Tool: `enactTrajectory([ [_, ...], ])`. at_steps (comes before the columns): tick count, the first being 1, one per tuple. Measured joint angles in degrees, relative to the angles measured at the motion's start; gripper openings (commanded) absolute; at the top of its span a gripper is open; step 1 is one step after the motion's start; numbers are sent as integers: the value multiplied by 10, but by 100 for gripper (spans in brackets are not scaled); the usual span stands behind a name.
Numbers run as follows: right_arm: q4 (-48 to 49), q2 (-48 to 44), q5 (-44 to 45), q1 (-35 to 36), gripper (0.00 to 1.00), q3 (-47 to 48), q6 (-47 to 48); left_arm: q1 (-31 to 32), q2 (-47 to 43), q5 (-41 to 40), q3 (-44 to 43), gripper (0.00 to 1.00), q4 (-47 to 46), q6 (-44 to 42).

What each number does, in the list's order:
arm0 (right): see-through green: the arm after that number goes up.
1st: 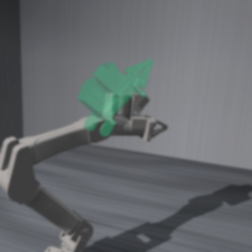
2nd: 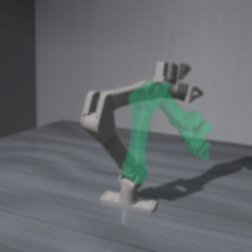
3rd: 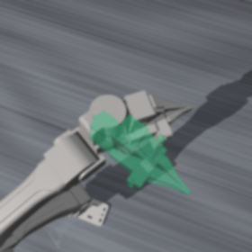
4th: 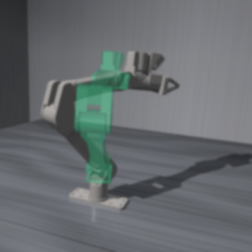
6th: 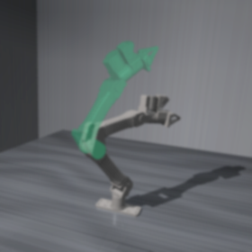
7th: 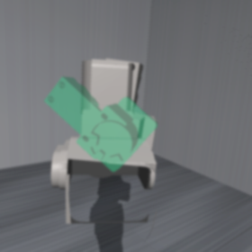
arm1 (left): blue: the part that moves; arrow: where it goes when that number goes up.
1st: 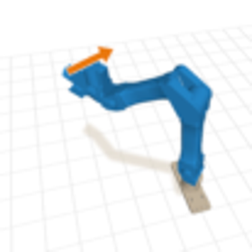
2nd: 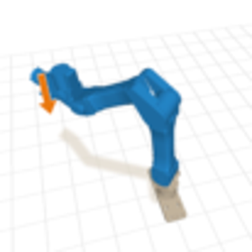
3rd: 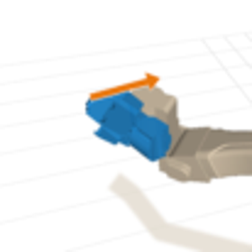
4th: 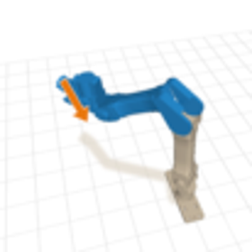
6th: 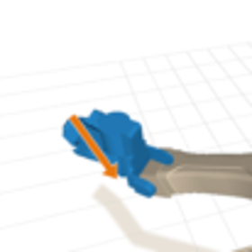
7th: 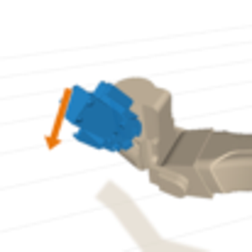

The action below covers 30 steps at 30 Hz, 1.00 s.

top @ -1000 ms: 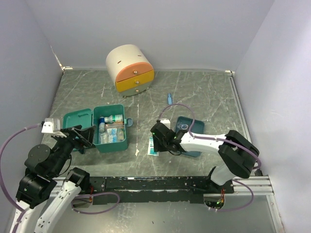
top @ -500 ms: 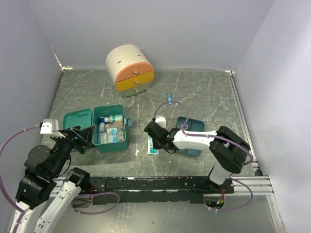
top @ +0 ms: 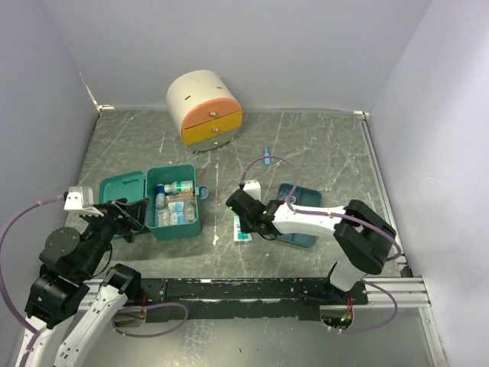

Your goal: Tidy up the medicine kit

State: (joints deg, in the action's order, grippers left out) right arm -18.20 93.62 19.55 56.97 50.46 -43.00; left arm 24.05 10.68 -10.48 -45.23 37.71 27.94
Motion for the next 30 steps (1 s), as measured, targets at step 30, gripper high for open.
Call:
enactTrajectory([
  [30,-189,-237,108,-133,0,-93,-31,0,11,-1,0,84,2,0],
])
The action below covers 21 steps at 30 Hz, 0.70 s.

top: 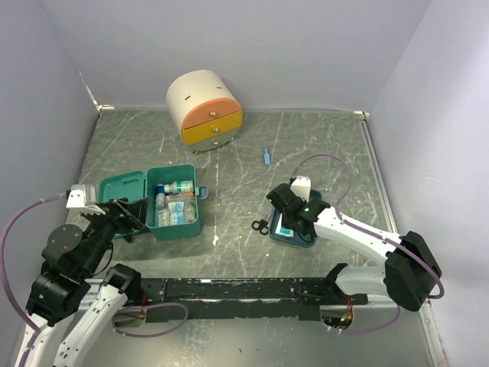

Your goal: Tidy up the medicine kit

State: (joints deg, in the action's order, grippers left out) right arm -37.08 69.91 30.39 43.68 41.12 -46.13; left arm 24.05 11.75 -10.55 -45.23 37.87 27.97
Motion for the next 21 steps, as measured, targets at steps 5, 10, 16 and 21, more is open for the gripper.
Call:
enactTrajectory([
  [5,11,22,-17,-2,0,0,17,0,0,0,0,84,0,0],
  [10,27,38,-27,-2,0,0,36,0,0,0,0,84,1,0],
  [16,44,71,-35,-6,0,0,50,0,0,0,0,84,1,1],
  [21,49,91,-47,-6,0,0,52,0,-1,-2,0,84,1,1],
])
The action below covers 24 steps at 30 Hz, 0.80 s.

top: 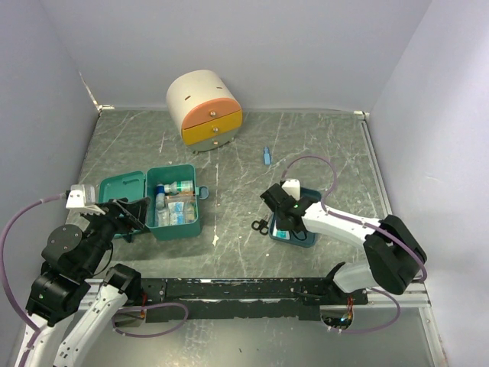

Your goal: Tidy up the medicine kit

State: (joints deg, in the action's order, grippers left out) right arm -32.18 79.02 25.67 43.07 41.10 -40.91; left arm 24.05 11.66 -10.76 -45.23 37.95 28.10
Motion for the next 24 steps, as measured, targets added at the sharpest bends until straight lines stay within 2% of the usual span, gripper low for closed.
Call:
enactTrajectory([
  [7,24,5,-14,-4,0,0,4,0,0,0,0,84,0,0],
  [11,33,17,-18,-7,15,0,4,0,-1,0,0,84,0,0],
  [18,5,12,12,-7,34,1,-13,0,-3,-1,0,84,0,0],
  [21,-5,-7,21,-7,34,3,-16,0,-3,-1,0,84,0,0],
  [24,-2,-17,20,-7,28,3,-12,0,-3,-1,0,84,0,0],
])
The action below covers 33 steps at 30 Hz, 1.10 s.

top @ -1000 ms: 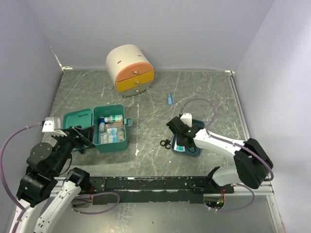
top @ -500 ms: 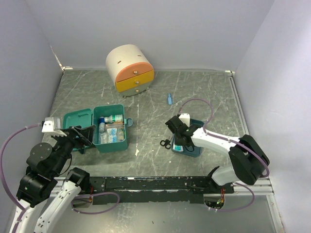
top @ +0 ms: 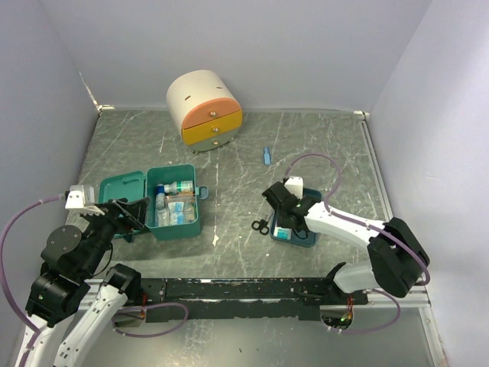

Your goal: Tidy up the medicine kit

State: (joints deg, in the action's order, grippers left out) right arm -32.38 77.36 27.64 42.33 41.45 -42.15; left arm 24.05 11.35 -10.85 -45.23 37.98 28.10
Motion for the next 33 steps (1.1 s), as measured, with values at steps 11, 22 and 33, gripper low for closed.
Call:
enactTrajectory([
  [11,58,39,-36,-4,42,-12,7,0,-1,0,0,84,0,0],
  [22,80,47,-57,-20,45,-16,9,0,-1,-1,0,84,0,0],
  [33,22,-48,-38,-8,48,15,5,0,-1,-3,0,84,0,2],
])
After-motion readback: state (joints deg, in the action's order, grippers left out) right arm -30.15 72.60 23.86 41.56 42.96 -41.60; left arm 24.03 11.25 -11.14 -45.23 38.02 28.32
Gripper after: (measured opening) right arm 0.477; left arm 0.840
